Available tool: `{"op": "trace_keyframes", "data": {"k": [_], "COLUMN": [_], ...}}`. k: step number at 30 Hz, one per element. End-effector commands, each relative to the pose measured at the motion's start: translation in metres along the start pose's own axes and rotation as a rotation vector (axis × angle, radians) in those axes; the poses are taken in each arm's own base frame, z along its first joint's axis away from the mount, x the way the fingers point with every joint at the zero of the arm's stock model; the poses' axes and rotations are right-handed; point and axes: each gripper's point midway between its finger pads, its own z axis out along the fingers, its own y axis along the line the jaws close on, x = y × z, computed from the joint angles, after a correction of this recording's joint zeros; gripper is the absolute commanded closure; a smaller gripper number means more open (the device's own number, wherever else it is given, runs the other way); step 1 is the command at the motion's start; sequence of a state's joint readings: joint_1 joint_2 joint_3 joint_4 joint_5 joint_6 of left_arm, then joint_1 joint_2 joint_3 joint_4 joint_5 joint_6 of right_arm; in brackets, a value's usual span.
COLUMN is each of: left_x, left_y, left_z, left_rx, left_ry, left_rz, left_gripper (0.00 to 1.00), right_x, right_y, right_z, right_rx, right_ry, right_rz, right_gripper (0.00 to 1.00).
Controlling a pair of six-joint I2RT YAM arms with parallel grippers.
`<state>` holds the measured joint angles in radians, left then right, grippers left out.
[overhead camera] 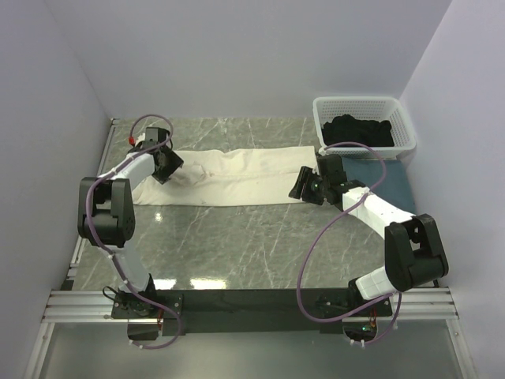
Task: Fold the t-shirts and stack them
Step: Fold the tshirt
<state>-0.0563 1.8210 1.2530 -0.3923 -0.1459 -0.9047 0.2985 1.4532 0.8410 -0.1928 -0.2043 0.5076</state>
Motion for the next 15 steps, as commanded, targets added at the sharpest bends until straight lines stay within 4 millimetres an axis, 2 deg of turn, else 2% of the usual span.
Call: {"op": "trace_keyframes", "data": {"k": [1,7,15], "left_x": [-0.011,-0.013,-0.007], "left_y": [-0.008,0.007,0.012], "left_z": [-0.011,-0.026,-0.021], "left_rx": [0.013,0.006,0.001], "left_ry": [-0.015,-0.056,-0.037], "left_rz": [-0.016,-0.059,-0.072], "left_gripper": [0.37,0.37,0.41], "right_x": [-0.008,-0.005,-0.007], "right_y": [0.003,0.001,0.003], "right_z": [-0.004,-0.003,-0.002], "right_rx": [-0.013,-0.011,-0.019], "right_ry": [-0.04,-0.038,-0.033], "right_rz": [-0.003,0.002,-0.004], "right_gripper": [0.4,0.4,0.4]}}
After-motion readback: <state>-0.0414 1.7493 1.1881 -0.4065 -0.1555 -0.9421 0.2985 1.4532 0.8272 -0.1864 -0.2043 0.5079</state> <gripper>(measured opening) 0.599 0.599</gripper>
